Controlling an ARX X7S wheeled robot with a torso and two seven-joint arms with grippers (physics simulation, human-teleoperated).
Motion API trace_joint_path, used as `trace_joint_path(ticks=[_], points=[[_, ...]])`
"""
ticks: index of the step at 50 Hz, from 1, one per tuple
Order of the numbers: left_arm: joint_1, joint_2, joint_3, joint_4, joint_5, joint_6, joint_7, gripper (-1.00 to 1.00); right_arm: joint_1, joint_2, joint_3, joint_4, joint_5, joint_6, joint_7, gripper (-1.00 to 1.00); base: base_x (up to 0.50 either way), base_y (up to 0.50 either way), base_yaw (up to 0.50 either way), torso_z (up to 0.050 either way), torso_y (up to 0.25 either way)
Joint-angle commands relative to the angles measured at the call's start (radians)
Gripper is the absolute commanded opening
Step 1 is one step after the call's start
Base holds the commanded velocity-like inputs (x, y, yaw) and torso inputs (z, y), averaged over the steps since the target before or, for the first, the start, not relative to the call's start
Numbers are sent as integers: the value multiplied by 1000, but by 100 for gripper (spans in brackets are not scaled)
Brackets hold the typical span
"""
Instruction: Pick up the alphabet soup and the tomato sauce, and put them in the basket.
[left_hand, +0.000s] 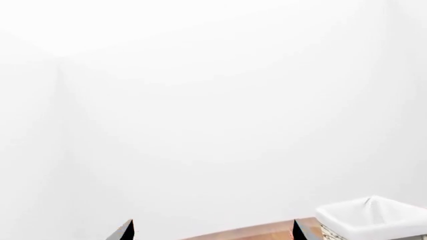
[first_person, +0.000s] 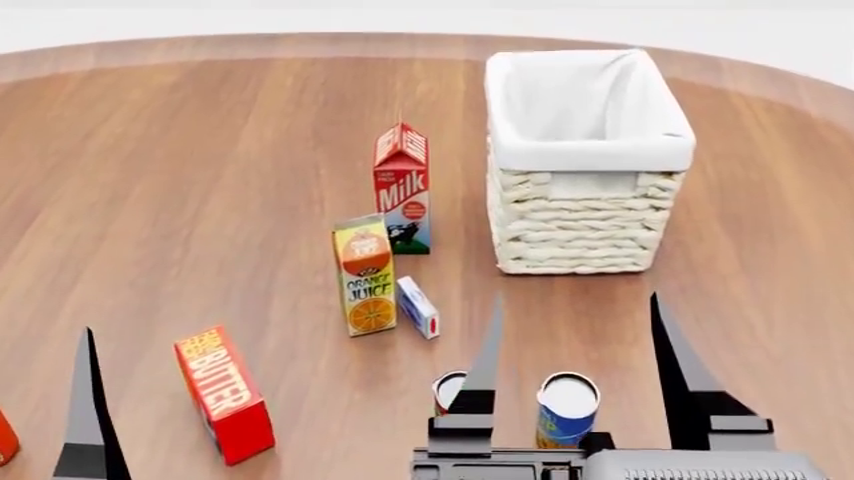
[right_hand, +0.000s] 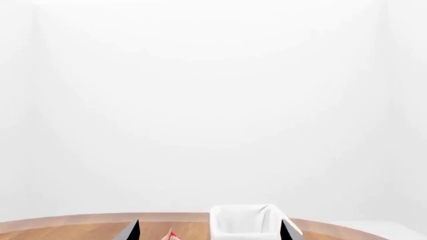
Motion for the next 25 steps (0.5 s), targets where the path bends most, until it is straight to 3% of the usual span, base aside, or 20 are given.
trace_joint_path(ticks=[1,5,7,10,12,16,25], points=[[0,-6,6,4,0,-4,-8,100,20,9,-5,-35,15,55,15,100,242,0,0,0,0],[2,-8,10,-3,2,1,-12,100,-4,13,-10,3,6,-6,13,100,242,0,0,0,0],[2,-9,11,-6,0,3,-13,100,19,16,-6,-29,20,48,20,100,244,0,0,0,0],[0,-8,19,-11,4,2,-15,100,-13,15,-15,28,4,-36,14,100,246,0,0,0,0],[-3,-9,18,-5,2,-6,-15,100,18,18,-11,-23,21,43,23,100,240,0,0,0,0],[-7,-10,23,-11,3,-6,-17,100,-14,20,-21,38,5,-46,18,100,242,-1,0,0,0],[-1,-17,18,-19,-6,5,-25,100,-6,28,-30,23,12,-22,28,100,242,0,0,0,0]])
